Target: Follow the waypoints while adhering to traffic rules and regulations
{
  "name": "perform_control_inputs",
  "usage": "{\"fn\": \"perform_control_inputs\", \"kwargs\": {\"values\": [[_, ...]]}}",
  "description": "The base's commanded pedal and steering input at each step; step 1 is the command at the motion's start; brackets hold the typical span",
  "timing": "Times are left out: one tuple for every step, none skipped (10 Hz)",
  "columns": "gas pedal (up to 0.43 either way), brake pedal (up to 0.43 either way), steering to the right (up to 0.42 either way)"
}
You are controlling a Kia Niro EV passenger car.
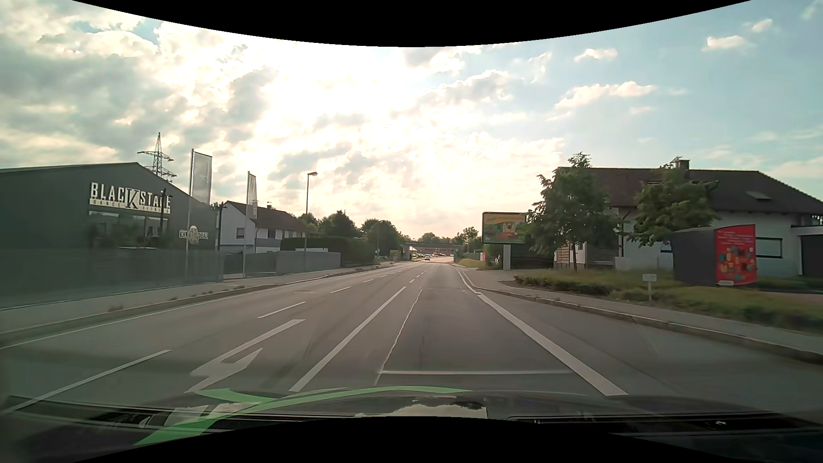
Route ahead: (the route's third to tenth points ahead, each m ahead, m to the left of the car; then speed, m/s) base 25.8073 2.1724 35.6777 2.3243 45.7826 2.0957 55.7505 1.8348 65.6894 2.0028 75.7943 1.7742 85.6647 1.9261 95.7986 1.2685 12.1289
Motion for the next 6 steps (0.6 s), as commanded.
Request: {"fn": "perform_control_inputs", "kwargs": {"values": [[0.22, 0.0, 0.006], [0.209, 0.0, 0.005], [0.209, 0.0, 0.005], [0.209, 0.0, 0.005], [0.138, 0.0, 0.005], [0.138, 0.0, 0.005]]}}
